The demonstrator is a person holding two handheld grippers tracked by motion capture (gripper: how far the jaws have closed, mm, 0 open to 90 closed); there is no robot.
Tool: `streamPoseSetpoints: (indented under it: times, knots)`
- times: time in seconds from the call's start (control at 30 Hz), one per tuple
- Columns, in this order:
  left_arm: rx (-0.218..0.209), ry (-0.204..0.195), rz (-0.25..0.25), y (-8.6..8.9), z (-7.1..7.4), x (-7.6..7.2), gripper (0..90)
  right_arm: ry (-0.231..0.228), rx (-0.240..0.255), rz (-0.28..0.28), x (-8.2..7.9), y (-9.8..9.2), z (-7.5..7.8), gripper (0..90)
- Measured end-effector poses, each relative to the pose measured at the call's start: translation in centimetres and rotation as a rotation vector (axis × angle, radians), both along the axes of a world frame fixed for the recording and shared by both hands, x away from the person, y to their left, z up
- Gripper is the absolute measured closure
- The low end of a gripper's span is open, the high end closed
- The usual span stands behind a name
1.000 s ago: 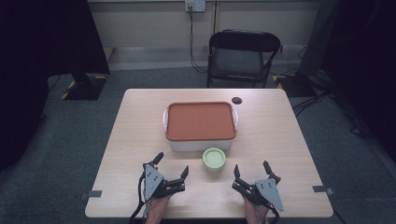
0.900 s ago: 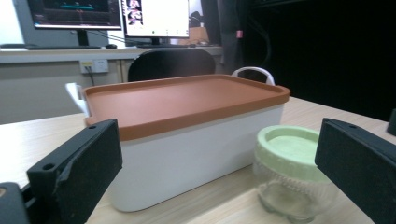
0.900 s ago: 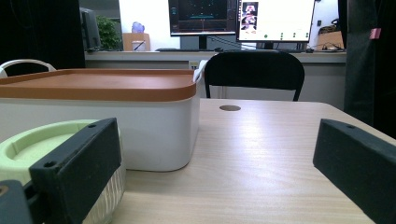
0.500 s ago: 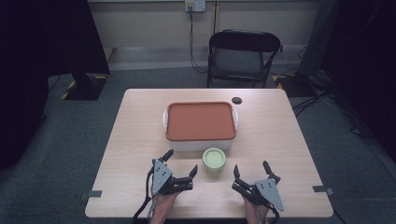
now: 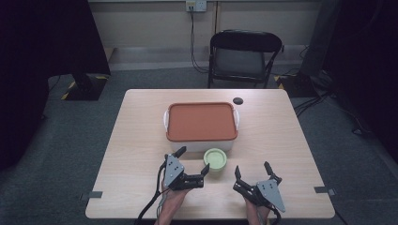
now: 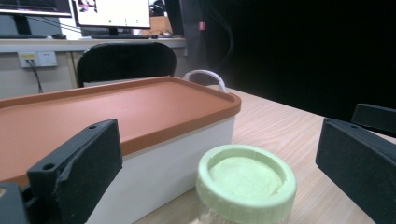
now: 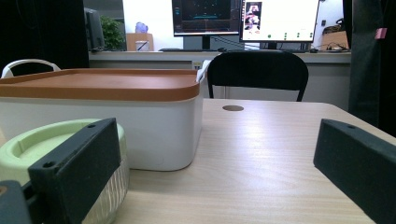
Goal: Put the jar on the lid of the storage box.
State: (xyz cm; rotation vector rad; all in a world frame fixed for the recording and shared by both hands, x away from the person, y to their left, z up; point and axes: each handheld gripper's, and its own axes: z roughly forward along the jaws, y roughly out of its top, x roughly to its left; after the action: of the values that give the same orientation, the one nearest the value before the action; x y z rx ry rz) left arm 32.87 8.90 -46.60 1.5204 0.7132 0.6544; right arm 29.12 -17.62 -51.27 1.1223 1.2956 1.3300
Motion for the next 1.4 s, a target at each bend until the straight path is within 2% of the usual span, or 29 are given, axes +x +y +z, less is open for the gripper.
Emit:
streamPoseSetpoints:
  times: [0.17, 0.23, 0.37, 0.47, 0.57, 0.67, 1.03, 1.23, 1.4]
  knots:
    - [0.046, 0.003, -0.020, -1.0, 0.3, 0.7, 0.1, 0.000, 0.000, -0.001, 0.0, 0.0, 0.0, 0.0]
    - [0.038, 0.002, -0.025, -1.2, 0.5, 0.9, 0.1, 0.000, 0.000, -0.001, 0.0, 0.0, 0.0, 0.0]
    - [0.056, 0.013, -0.037, -1.8, 0.4, 1.1, 0.1, 0.000, -0.001, 0.000, 0.0, 0.0, 0.0, 0.0]
    - [0.062, 0.040, -0.047, -2.4, 0.0, 1.5, 0.0, 0.000, 0.000, 0.002, 0.0, 0.0, 0.0, 0.0]
    - [0.042, 0.077, -0.054, -2.7, -0.2, 1.9, 0.0, 0.000, 0.000, 0.002, 0.0, 0.0, 0.0, 0.0]
    - [0.091, 0.080, -0.054, -3.4, -0.7, 2.0, 0.0, 0.000, 0.000, 0.002, 0.0, 0.0, 0.0, 0.0]
    - [0.139, 0.119, -0.062, -4.7, -1.4, 2.5, 0.1, 0.000, 0.000, 0.004, 0.0, 0.0, 0.0, 0.0]
    - [0.168, 0.153, -0.050, -5.1, -2.0, 2.9, 0.2, 0.000, -0.001, 0.006, 0.0, 0.0, 0.0, 0.0]
    - [0.189, 0.162, -0.039, -5.6, -2.6, 3.1, 1.4, 0.000, 0.000, 0.006, 0.0, 0.0, 0.0, 0.0]
